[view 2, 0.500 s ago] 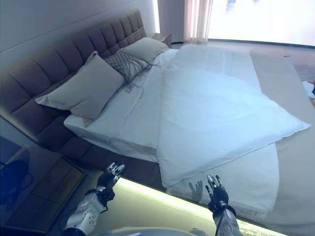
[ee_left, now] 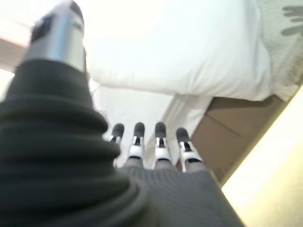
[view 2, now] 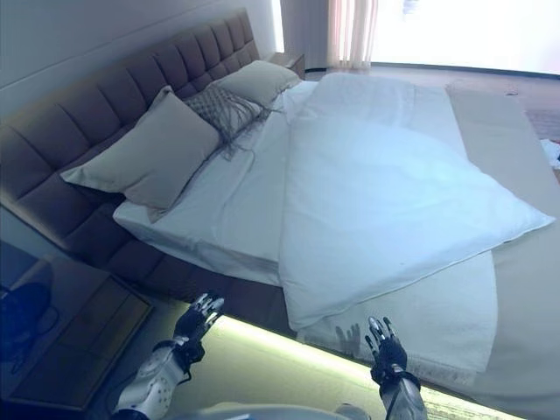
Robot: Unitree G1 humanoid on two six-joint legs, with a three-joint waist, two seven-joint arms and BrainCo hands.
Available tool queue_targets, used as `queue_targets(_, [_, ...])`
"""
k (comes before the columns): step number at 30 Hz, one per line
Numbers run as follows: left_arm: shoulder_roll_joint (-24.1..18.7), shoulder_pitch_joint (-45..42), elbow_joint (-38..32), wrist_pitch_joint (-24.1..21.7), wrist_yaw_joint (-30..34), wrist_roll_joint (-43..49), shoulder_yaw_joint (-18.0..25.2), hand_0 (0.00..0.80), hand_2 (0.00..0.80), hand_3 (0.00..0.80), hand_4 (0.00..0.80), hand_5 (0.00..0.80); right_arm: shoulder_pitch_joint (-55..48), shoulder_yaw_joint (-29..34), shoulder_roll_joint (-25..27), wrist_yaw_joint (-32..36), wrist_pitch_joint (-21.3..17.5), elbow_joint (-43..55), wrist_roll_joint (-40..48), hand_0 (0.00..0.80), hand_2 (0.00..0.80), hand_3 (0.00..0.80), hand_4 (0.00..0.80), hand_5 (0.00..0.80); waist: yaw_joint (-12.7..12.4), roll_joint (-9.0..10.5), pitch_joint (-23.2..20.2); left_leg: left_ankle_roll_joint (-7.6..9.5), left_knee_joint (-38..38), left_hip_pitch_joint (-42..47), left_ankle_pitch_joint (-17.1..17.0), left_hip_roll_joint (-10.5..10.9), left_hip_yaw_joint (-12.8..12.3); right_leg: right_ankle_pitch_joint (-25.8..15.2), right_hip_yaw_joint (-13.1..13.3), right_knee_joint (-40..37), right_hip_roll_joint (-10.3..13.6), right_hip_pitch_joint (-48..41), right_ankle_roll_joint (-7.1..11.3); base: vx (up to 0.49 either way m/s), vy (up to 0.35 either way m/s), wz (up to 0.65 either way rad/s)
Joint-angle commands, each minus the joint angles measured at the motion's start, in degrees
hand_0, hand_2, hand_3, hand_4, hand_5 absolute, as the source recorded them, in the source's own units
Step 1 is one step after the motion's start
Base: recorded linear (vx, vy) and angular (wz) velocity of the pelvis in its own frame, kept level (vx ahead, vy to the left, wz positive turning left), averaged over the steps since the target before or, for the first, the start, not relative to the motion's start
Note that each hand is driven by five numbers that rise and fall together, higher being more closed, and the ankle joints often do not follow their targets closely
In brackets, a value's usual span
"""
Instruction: Make the bed neatly
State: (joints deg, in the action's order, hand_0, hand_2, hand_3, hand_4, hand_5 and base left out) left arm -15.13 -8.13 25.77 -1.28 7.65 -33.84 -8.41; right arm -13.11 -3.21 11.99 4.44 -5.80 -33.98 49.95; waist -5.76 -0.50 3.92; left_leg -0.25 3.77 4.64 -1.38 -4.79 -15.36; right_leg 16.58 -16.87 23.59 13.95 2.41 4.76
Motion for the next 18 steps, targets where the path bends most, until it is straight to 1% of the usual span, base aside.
queue_targets(1, [-3.3,0.8,-7.6,-5.0,2.2,-0.6,1.0,0.000,0.000,0.000,0.000,0.000,1.6,0.2,0.0,1.0,-0.5,4.2,0.9,0.000,0.000,0.000,0.000,0.000,-0.5,3.68,2.6,-1.42,11.3,-4.6,7.6,0.3,2.9,-20.7,-3.9,-21.7,1.0,-7.0,3.26,-0.078,-0.042,0.04])
queue_targets(3, [-3.0,0.5,-7.7,-5.6,2.5,-1.1,0.7,0.000,0.000,0.000,0.000,0.000,2.3,-0.1,0.4,1.2,-0.9,3.6,1.7,0.000,0.000,0.000,0.000,0.000,-1.0,3.17,2.6,-1.60,10.4,-4.7,6.9,0.4,3.7,-20.7,-4.0,-22.5,0.2,-7.4,2.76,-0.030,-0.014,0.01])
queue_targets(5, [-2.6,0.2,-7.3,-6.1,2.5,-1.3,0.4,0.000,0.000,0.000,0.000,0.000,3.2,-0.2,0.3,0.7,-1.0,2.4,1.5,0.000,0.000,0.000,0.000,0.000,-1.5,2.85,2.2,-1.61,9.4,-4.3,6.9,1.1,4.7,-20.6,-3.4,-23.5,-0.8,-7.8,2.36,0.000,0.000,0.00])
queue_targets(6, [-2.4,0.1,-7.1,-6.3,2.6,-1.3,0.4,0.000,0.000,0.000,0.000,0.000,3.4,-0.2,0.3,0.5,-0.9,2.0,1.4,0.000,0.000,0.000,0.000,0.000,-1.7,2.85,2.1,-1.61,9.8,-4.3,7.1,1.4,5.1,-20.5,-3.1,-23.7,-1.0,-7.8,2.26,0.000,0.000,0.00])
queue_targets(7, [-1.6,-0.6,-6.8,-6.6,3.3,-1.2,0.7,0.000,0.000,0.000,0.000,0.000,3.6,0.0,0.3,0.0,-0.3,1.2,0.5,0.000,0.000,0.000,0.000,0.000,-2.3,2.87,1.8,-1.72,11.6,-4.9,7.4,1.9,6.1,-20.3,-2.5,-23.8,-1.3,-7.7,1.98,0.000,0.000,0.00])
queue_targets(8, [-1.0,-1.3,-6.9,-6.8,3.2,-1.0,0.8,0.000,0.000,0.000,0.000,0.000,3.5,0.1,0.2,-0.3,-0.1,0.7,-0.4,0.000,0.000,0.000,0.000,0.000,-2.5,2.78,1.8,-1.93,12.7,-5.2,7.2,2.0,6.4,-20.2,-2.1,-23.8,-1.6,-7.7,1.76,0.033,0.045,-0.06])
queue_targets(11, [-0.1,-1.7,-6.9,-7.2,2.4,-1.7,0.8,0.000,0.000,0.000,0.000,0.000,3.7,0.7,0.5,0.6,-0.6,-0.3,-0.4,0.000,0.000,0.000,0.000,0.000,-2.4,2.28,2.6,-2.33,15.0,-6.8,5.6,1.8,6.1,-20.5,-1.7,-23.5,-1.9,-7.2,1.24,-0.025,0.093,-0.12])
queue_targets(13, [-0.1,-0.4,-6.1,-7.5,1.7,-2.5,-0.1,0.000,0.000,0.000,0.000,0.000,4.9,0.9,0.3,1.0,-1.6,-1.7,0.4,0.000,0.000,0.000,0.000,0.000,-2.1,2.22,2.9,-1.74,14.2,-7.0,6.2,2.0,5.4,-20.6,-1.4,-23.0,-1.2,-7.0,1.57,-0.016,0.132,-0.01])
queue_targets(15, [-0.3,0.4,-5.6,-7.2,1.5,-2.6,0.1,0.000,0.000,0.000,0.000,0.000,6.1,0.6,-0.3,0.7,-1.8,-2.5,0.5,0.000,0.000,0.000,0.000,0.000,-2.3,2.32,2.8,-0.83,11.8,-5.5,7.1,2.5,5.3,-20.4,-1.3,-22.0,-0.1,-7.2,2.40,0.062,0.145,0.06])
queue_targets(18, [-0.7,0.5,-5.5,-6.4,1.3,-3.0,0.9,0.000,0.000,0.000,0.000,0.000,6.3,0.0,-2.0,-0.4,-1.9,-1.9,-0.7,0.000,0.000,0.000,0.000,0.000,-2.3,2.46,2.0,0.33,8.1,-3.4,6.7,3.5,5.6,-19.9,-0.7,-19.5,1.5,-6.8,3.39,0.093,0.174,0.07])
